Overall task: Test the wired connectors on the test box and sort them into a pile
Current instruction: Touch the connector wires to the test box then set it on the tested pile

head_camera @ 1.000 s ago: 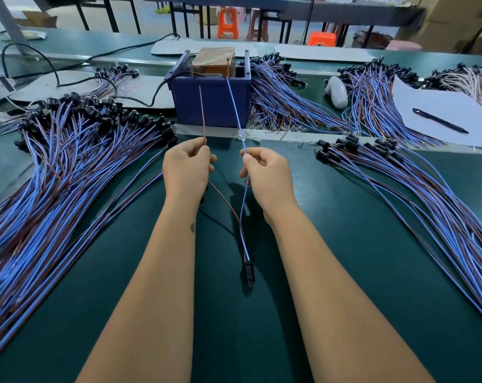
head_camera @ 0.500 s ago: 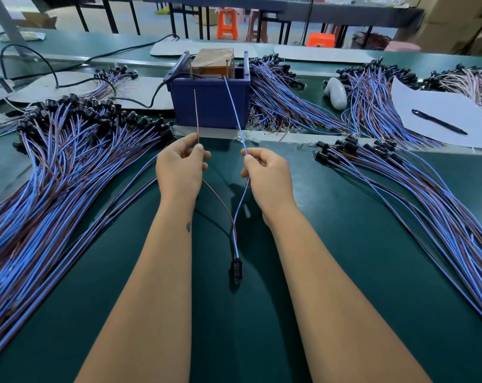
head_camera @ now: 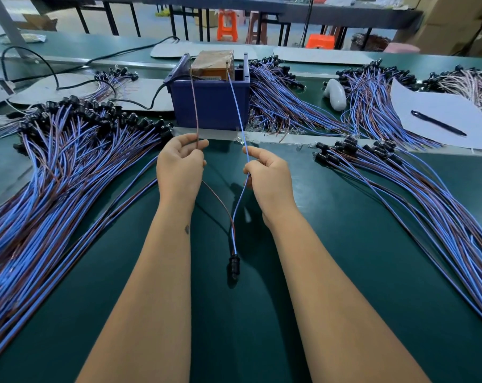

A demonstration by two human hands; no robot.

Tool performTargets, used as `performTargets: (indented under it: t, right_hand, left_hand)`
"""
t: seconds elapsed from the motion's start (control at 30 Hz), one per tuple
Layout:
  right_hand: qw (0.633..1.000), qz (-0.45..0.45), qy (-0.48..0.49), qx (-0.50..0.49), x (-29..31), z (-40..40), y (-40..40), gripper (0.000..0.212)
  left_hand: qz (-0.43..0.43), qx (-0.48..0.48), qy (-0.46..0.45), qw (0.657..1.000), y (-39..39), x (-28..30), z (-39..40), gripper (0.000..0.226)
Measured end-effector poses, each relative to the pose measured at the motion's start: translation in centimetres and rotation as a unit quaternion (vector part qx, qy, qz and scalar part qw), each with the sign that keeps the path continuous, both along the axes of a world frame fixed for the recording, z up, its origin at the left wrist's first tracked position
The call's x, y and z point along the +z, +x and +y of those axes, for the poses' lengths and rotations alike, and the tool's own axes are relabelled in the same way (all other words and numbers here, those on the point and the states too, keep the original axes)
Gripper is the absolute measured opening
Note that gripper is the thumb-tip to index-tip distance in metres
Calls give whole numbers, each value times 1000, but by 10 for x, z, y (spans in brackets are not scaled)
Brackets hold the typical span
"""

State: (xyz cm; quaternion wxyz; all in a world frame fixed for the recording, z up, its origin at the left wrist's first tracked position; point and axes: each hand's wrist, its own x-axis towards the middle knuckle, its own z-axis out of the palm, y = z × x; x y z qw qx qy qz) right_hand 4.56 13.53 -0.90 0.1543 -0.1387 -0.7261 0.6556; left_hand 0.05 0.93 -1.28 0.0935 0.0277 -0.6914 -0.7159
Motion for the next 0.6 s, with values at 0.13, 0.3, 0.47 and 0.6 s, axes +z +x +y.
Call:
performTargets:
  t: [0.13,0.3,0.47,0.6]
  right_hand:
    - [1000,7,12,-11,-1,2,-1,45]
    - [999,12,37,-5,-2,3,-2,45]
    - [997,24,68,-11,-5,5,-2,35]
    - [998,26,60,-13,-6,5,-3,31]
  left_hand:
    - [-12,-27,12,999,1,-2,1,41]
    - [11,-3,11,1000,0,-3,0,35]
    - [10,43,31,999,1,-1,-2,16]
    - [-17,43,78,996,2,1,-3,16]
